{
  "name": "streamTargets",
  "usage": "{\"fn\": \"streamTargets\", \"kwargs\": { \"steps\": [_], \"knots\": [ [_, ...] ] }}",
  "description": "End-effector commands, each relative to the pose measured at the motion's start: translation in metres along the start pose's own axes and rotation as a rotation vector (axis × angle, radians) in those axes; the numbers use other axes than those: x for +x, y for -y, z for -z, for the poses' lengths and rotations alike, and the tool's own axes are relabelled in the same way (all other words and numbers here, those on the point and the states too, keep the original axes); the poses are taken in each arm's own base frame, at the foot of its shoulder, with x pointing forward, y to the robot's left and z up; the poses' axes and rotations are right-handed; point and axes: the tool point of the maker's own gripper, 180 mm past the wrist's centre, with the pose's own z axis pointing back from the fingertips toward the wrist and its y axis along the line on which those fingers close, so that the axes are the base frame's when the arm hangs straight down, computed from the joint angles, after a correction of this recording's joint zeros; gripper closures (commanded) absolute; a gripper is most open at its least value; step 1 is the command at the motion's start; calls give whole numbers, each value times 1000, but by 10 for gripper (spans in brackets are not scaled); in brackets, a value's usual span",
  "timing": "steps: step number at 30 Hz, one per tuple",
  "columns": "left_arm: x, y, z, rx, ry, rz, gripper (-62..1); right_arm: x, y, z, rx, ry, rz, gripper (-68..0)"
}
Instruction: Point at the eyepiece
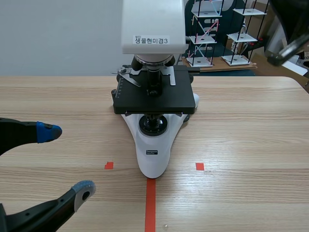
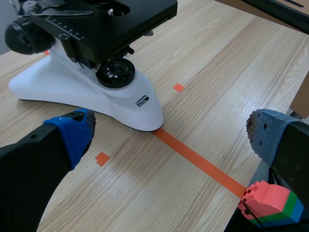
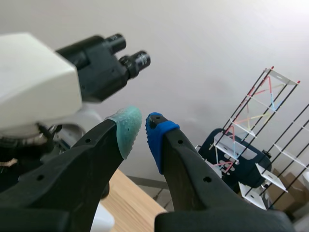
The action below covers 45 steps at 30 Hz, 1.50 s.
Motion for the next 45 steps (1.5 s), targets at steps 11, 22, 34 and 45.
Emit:
{"fn": "streamTargets", "kwargs": {
  "steps": [11,22,34,45],
  "knots": [
    [6,1,0,-4,22,0,-623,-13,-25,-63,-141,-13,38,-526],
    [6,1,0,-4,22,0,-623,-9,-58,-98,-194,-19,80,-651],
    [6,1,0,-4,22,0,-623,-20,-71,-106,-217,-77,71,-651],
    [6,1,0,-4,22,0,-623,-29,-72,-107,-214,-129,78,-651]
  ]
}}
